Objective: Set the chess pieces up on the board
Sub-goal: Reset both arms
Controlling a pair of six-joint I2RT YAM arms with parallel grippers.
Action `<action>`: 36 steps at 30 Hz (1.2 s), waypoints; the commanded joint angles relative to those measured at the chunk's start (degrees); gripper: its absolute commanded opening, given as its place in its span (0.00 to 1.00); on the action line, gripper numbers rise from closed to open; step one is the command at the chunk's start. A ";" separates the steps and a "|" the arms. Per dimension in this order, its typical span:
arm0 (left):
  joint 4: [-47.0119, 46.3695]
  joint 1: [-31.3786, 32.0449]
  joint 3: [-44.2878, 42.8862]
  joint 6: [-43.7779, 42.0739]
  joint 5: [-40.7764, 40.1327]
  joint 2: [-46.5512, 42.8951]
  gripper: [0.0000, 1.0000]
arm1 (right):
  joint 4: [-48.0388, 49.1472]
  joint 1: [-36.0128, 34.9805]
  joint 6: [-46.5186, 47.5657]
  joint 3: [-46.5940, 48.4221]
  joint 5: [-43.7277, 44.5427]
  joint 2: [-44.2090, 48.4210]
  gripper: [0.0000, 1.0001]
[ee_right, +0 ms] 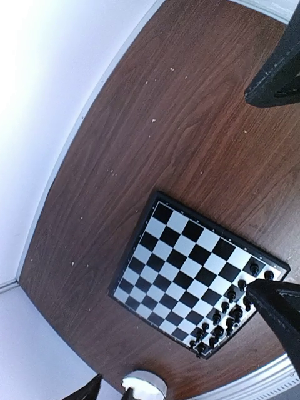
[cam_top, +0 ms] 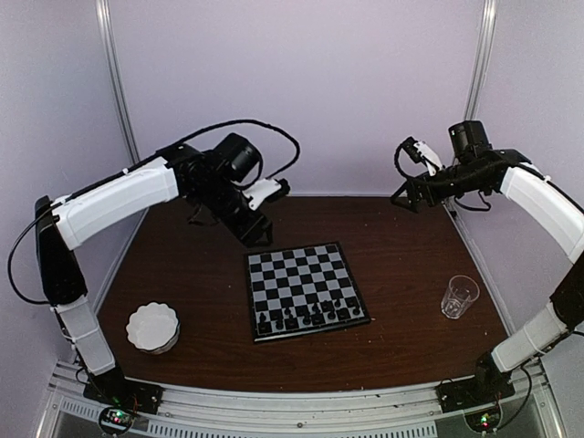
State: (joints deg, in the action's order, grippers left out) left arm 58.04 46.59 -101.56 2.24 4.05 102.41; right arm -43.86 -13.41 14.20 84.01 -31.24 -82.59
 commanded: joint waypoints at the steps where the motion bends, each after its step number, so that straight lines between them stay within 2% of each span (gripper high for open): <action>1: -7.61 -5.32 2.76 0.06 -4.73 -5.01 0.58 | 2.69 0.21 -3.94 -1.66 8.56 1.64 1.00; 6: -15.80 -7.28 9.76 1.57 -12.11 -9.12 0.59 | 4.50 0.22 -3.84 -4.55 8.37 3.83 1.00; 9: -22.11 -7.30 16.04 1.62 -12.69 -11.86 0.61 | 3.98 0.23 -4.26 -5.25 9.70 4.03 0.99; 13: -30.23 -7.45 24.90 3.72 -14.72 -15.62 0.62 | 8.12 0.30 -6.77 -11.08 15.68 6.20 0.99; 18: -38.26 -8.66 33.36 6.24 -17.81 -20.87 0.73 | 11.65 1.17 -6.86 -14.59 17.10 9.70 0.99; 27: -40.75 -9.01 35.40 7.01 -18.08 -23.59 0.75 | 10.79 1.72 -6.14 -13.11 15.41 9.31 0.99; 36: -40.03 -9.01 34.86 6.77 -17.63 -22.58 0.75 | 10.03 1.80 -5.53 -12.44 13.18 8.33 0.99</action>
State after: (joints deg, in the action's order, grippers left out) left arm 20.60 38.02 -66.83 8.49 -13.30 79.77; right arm -34.44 -12.08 8.60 70.00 -16.78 -74.00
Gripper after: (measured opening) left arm 0.746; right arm 0.995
